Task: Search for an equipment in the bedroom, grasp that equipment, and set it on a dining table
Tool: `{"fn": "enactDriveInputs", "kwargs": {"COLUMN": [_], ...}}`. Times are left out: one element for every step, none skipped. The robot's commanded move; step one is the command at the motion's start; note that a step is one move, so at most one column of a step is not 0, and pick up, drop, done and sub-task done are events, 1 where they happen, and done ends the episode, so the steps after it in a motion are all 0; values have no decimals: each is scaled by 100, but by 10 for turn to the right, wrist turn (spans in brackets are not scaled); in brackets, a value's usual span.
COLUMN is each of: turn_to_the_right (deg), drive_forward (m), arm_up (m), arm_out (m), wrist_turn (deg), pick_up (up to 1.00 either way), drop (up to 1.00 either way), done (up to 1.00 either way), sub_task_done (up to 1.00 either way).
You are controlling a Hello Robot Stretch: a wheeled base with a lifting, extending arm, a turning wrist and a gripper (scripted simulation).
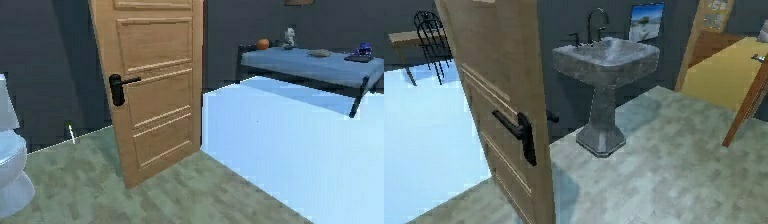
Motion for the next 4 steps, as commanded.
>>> {"fn": "enactDriveInputs", "kwargs": {"turn_to_the_right": [0,330,0,30], "drive_forward": [45,0,100,0], "arm_up": [0,0,0,0], "arm_out": [0,0,0,0], "wrist_turn": [0,0,0,0], "pick_up": [0,0,0,0], "drop": [0,0,0,0], "done": [0,0,0,0], "sub_task_done": [0,0,0,0]}}
